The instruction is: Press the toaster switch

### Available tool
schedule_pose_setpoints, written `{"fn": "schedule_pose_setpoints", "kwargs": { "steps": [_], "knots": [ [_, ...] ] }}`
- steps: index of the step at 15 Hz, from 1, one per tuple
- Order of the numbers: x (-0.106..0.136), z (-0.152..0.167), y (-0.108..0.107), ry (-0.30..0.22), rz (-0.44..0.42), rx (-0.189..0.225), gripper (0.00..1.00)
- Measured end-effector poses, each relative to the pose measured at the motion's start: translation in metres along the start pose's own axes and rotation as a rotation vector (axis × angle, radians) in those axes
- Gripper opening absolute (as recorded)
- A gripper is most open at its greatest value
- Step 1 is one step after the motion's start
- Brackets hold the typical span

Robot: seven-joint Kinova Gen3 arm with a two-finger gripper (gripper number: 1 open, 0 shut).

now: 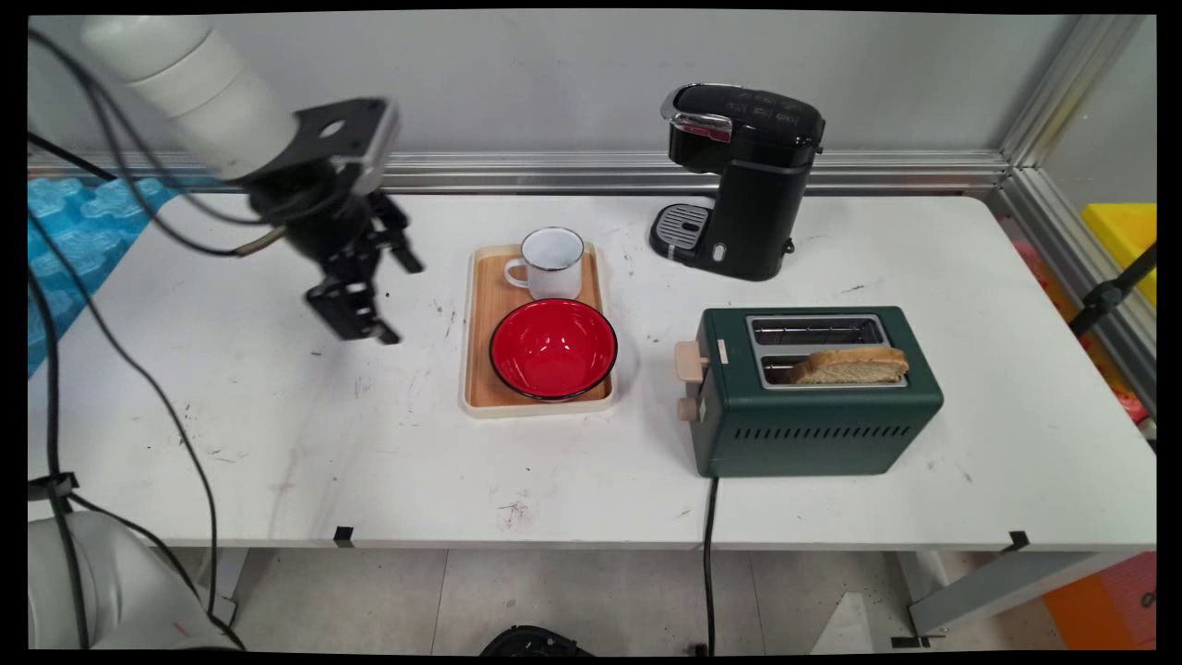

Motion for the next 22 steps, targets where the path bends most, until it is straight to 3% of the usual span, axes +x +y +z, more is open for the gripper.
{"fn": "schedule_pose_setpoints", "kwargs": {
  "steps": [5, 9, 10, 22],
  "knots": [
    [0.062, -0.008, -0.007, 0.091, -0.015, 0.015, 1.0],
    [0.095, -0.008, -0.008, 0.135, -0.024, 0.025, 1.0],
    [0.103, -0.007, -0.007, 0.144, -0.026, 0.025, 0.0],
    [0.177, 0.024, 0.013, 0.216, -0.055, 0.025, 0.0]
  ]
}}
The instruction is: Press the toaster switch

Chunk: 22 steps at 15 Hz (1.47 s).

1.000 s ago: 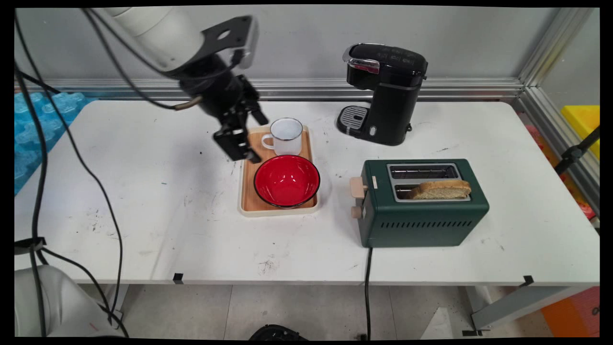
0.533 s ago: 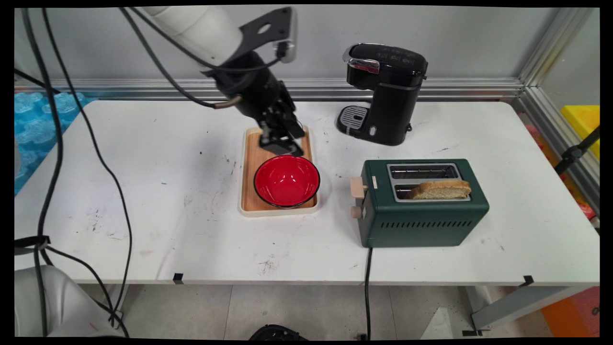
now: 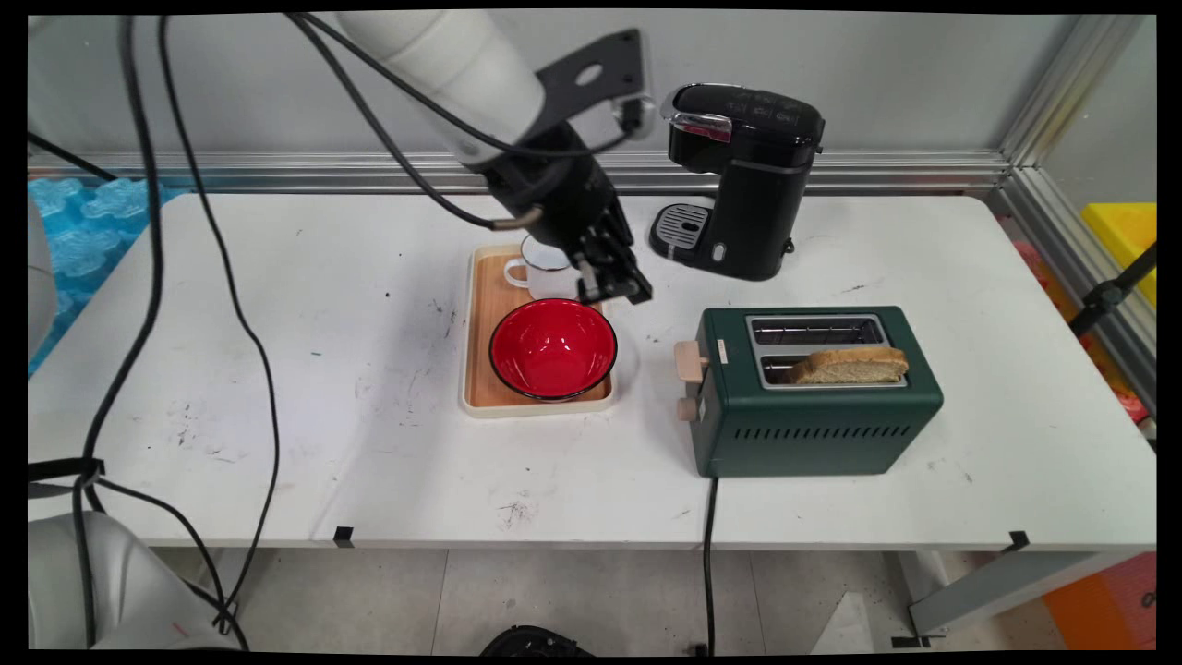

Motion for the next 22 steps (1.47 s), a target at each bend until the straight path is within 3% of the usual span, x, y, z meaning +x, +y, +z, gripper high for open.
{"fn": "schedule_pose_setpoints", "kwargs": {
  "steps": [8, 22],
  "knots": [
    [0.013, 0.041, 0.013, 0.0, -0.051, 0.007, 0.0],
    [0.006, 0.105, 0.025, -0.005, -0.108, 0.013, 0.0]
  ]
}}
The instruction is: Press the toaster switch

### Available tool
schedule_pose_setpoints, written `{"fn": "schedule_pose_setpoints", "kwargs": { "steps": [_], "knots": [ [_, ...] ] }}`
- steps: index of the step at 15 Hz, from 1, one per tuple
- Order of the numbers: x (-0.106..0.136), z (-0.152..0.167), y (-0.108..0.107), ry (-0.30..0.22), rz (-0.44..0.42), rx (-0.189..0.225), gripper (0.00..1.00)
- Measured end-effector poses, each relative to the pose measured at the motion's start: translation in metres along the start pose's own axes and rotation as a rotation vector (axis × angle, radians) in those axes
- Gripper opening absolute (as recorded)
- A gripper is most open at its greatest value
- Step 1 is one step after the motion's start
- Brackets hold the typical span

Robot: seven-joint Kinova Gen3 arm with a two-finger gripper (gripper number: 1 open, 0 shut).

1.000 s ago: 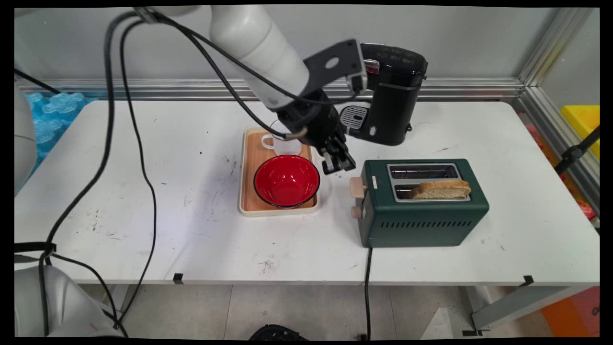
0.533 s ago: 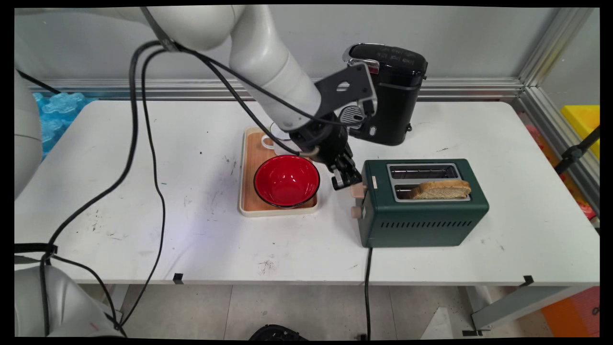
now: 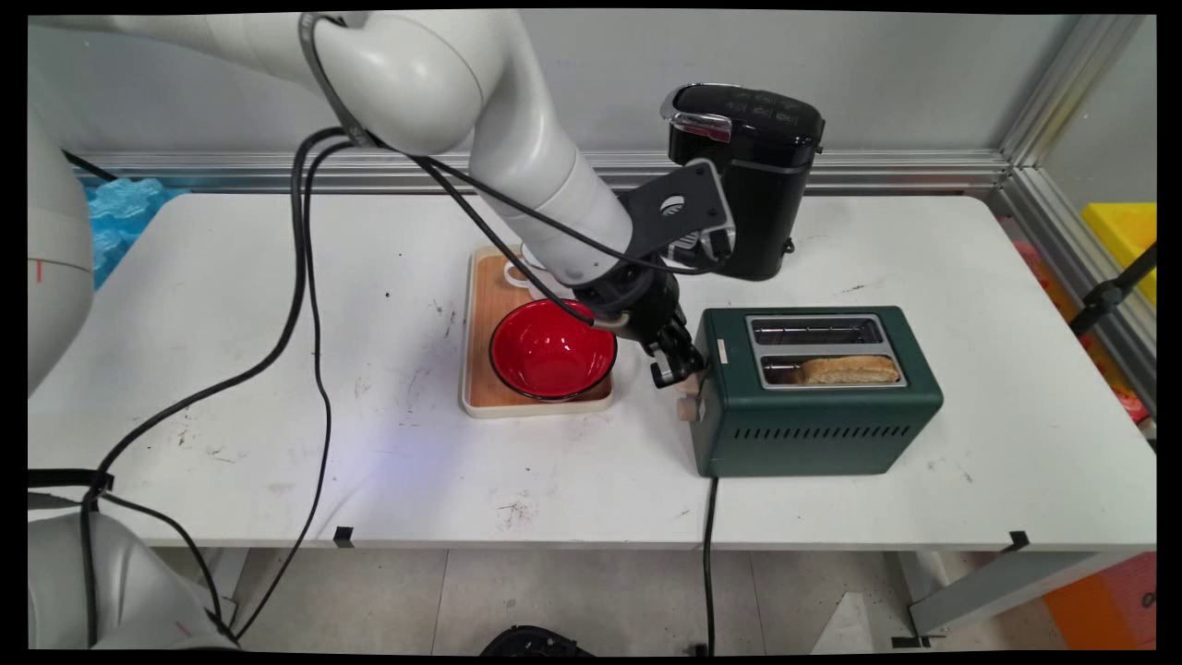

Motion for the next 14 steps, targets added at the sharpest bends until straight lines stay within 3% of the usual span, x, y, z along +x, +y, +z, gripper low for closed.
{"fn": "schedule_pose_setpoints", "kwargs": {
  "steps": [14],
  "knots": [
    [-0.027, 0.018, 0.001, -0.019, -0.031, -0.001, 0.0]
  ]
}}
